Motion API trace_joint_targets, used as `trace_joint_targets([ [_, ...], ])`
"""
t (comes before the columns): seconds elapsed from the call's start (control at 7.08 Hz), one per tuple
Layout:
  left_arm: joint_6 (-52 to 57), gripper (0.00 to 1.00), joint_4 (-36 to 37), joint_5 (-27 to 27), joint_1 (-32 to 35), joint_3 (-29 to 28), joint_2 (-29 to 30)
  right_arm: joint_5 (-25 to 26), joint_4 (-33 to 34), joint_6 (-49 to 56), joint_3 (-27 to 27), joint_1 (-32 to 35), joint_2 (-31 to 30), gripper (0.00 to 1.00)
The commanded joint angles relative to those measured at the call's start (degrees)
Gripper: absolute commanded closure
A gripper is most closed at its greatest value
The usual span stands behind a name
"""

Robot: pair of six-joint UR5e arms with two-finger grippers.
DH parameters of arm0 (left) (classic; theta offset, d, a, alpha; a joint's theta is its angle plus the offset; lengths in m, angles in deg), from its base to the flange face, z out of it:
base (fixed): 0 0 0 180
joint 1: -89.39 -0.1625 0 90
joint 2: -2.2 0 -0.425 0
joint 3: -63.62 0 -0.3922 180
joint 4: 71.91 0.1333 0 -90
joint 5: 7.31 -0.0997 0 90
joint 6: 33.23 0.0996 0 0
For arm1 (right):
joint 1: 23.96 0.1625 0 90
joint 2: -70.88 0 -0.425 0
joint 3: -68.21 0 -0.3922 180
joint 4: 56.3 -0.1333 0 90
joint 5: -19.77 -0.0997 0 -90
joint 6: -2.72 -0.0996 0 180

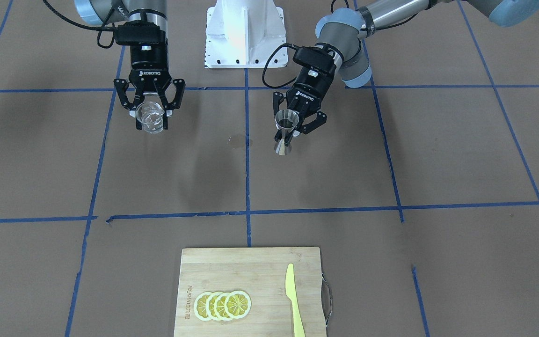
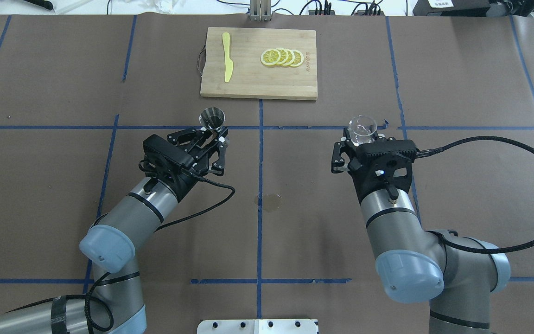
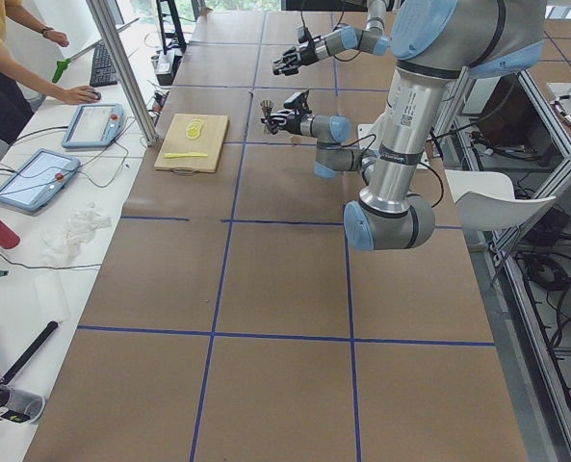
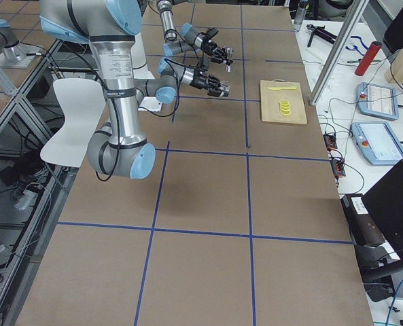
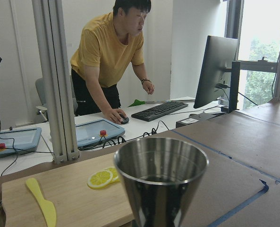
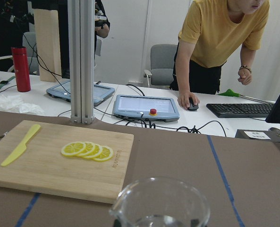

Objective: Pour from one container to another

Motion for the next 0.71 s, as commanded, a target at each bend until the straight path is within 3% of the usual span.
trace_joint_targets([
  [0.0, -5.68, 1.00, -1.33, -1.75, 0.26, 0.15, -4.81, -0.77, -0.02, -3.91, -0.46, 1.07, -4.71, 1.00],
  [0.57, -15.13, 1.00, -8.36, -6.33, 1.32, 1.37, -22.99, -0.68, -0.02, -6.49, -2.75, 1.87, -4.99, 1.00],
])
